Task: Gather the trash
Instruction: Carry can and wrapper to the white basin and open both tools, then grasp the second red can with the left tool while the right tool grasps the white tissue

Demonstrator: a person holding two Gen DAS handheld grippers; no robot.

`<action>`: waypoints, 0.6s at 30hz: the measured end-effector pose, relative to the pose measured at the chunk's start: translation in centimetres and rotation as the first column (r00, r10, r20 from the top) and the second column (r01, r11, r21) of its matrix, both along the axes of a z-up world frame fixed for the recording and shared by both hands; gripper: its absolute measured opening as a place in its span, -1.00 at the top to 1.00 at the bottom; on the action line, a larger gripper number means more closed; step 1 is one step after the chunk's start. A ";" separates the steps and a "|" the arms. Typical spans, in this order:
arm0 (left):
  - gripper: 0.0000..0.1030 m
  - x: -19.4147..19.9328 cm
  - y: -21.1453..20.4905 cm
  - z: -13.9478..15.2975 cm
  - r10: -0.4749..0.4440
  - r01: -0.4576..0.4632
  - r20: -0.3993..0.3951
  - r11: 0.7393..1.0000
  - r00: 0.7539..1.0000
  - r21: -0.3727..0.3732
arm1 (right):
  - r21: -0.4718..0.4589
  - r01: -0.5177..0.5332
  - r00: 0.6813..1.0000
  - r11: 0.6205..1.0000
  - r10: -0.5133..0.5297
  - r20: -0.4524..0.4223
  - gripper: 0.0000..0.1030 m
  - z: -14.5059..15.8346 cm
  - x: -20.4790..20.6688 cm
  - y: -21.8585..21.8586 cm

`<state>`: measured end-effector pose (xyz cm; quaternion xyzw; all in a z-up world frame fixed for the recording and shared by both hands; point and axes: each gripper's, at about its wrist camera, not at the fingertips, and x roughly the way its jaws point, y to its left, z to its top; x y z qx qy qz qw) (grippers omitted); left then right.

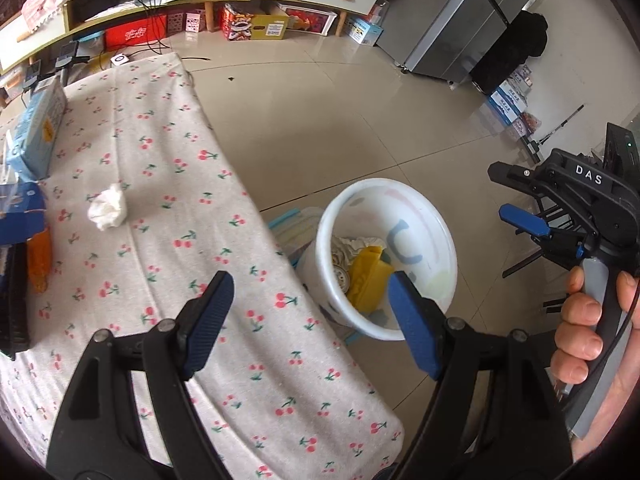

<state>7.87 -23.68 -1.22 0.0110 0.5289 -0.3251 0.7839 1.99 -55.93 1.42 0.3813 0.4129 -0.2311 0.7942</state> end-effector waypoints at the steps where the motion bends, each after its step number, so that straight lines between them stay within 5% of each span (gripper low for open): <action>1: -0.54 0.1 0.8 0.2 0.014 -0.014 0.007 1.000 1.000 0.008 | -0.004 -0.017 1.000 1.000 0.017 0.000 -0.14 0.1 0.4 0.5; 12: -0.55 3.7 13.5 2.4 0.224 -0.230 0.055 0.962 0.973 0.148 | -0.002 -0.176 0.984 0.984 0.176 0.007 -0.14 0.0 4.6 6.7; 15: -0.55 4.8 18.7 3.0 0.327 -0.332 0.061 0.932 0.943 0.147 | -0.018 -0.237 0.971 0.971 0.237 0.011 -0.14 0.2 5.5 8.9; 18: -0.56 5.5 24.3 2.3 0.467 -0.468 0.038 0.875 0.883 0.121 | -0.036 -0.300 0.954 0.953 0.301 0.010 -0.14 0.5 6.5 10.9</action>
